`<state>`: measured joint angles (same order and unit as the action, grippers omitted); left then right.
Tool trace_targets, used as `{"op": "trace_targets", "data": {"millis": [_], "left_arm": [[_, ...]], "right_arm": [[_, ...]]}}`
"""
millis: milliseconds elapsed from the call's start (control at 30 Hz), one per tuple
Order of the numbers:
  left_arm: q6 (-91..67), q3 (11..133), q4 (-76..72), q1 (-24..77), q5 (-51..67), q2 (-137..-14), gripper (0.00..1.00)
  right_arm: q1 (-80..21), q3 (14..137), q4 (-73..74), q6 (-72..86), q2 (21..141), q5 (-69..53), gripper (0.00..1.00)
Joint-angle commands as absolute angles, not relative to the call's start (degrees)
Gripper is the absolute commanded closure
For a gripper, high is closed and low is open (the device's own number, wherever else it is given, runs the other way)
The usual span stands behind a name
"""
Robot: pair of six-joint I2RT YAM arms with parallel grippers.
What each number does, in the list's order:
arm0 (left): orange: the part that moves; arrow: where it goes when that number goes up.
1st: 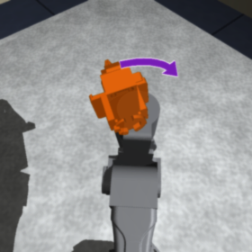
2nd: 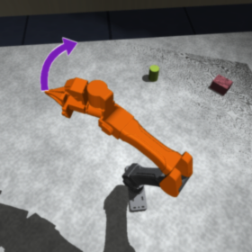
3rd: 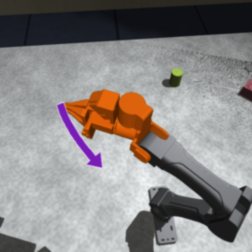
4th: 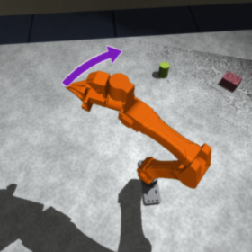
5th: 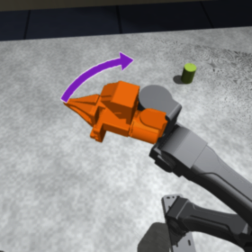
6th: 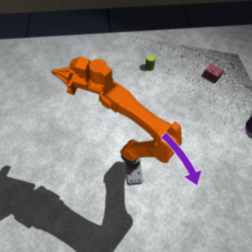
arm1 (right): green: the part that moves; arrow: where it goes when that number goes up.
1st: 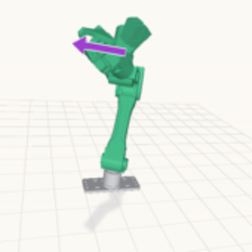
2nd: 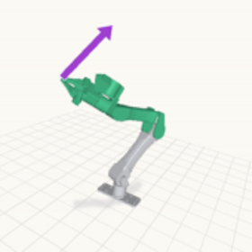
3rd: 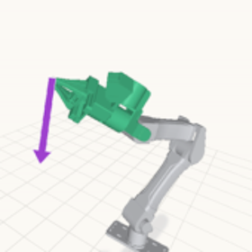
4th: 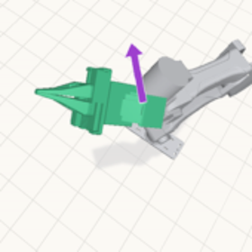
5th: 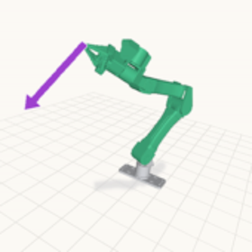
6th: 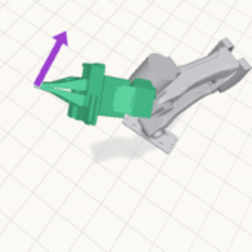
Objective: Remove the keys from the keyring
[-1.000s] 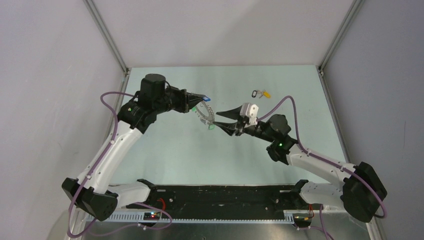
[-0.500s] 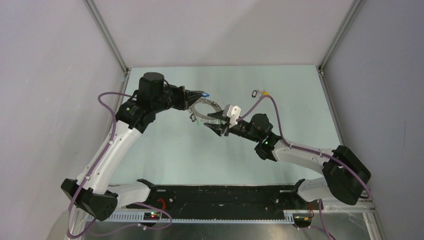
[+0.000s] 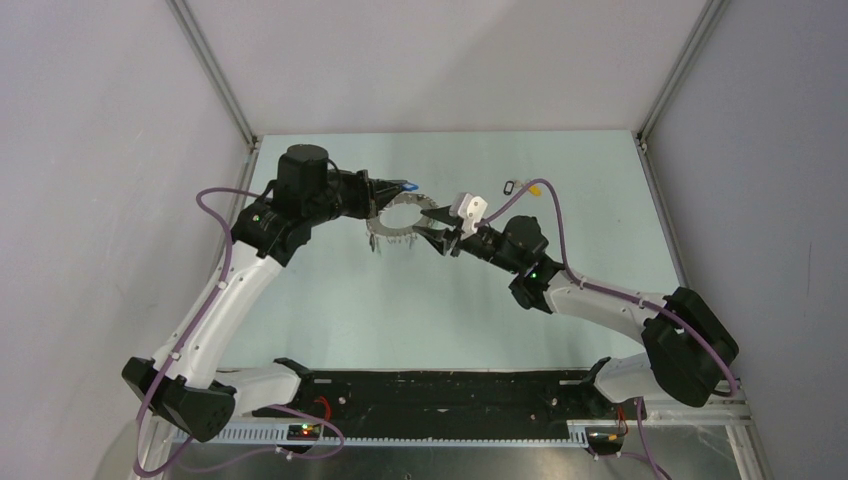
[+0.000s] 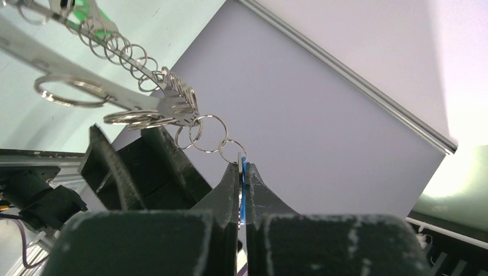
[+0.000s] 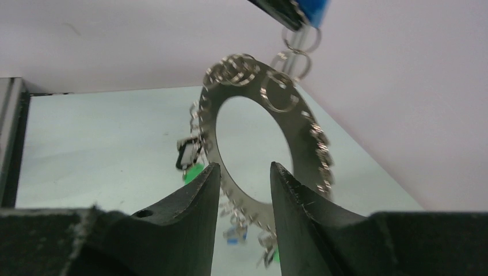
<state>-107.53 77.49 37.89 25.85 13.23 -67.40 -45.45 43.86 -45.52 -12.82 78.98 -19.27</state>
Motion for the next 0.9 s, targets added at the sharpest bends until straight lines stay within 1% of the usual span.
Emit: {"op": "trace_targets", "data": {"millis": [0, 167, 467, 667, 767, 867], "left_arm": [[-113.3, 77.8, 35.1, 25.6, 10.9, -65.4, 1.00], [-118.0, 77.4, 35.0, 26.0, 8.0, -64.4, 1.00], [-118.6, 78.4, 34.8, 26.1, 8.8, -65.7, 1.00], [-118.6, 78.5, 34.7, 26.1, 8.6, -65.7, 1.00], [-118.7, 78.6, 34.7, 26.1, 8.7, -65.9, 1.00], [-118.6, 78.7, 34.6, 26.1, 8.8, -65.9, 1.00]], "right_arm": [[-47.0, 46.1, -51.8, -14.3, 80.2, -23.2, 0.58], [-47.5, 47.2, -59.7, -14.5, 84.3, -24.2, 0.58], [-47.9, 53.7, -60.1, -15.5, 88.5, -20.4, 0.55], [-48.1, 55.2, -60.8, -16.3, 89.1, -16.8, 0.52], [-48.1, 55.5, -60.9, -16.7, 89.2, -15.2, 0.52], [-48.1, 55.8, -60.6, -16.6, 89.6, -15.0, 0.54]]}}
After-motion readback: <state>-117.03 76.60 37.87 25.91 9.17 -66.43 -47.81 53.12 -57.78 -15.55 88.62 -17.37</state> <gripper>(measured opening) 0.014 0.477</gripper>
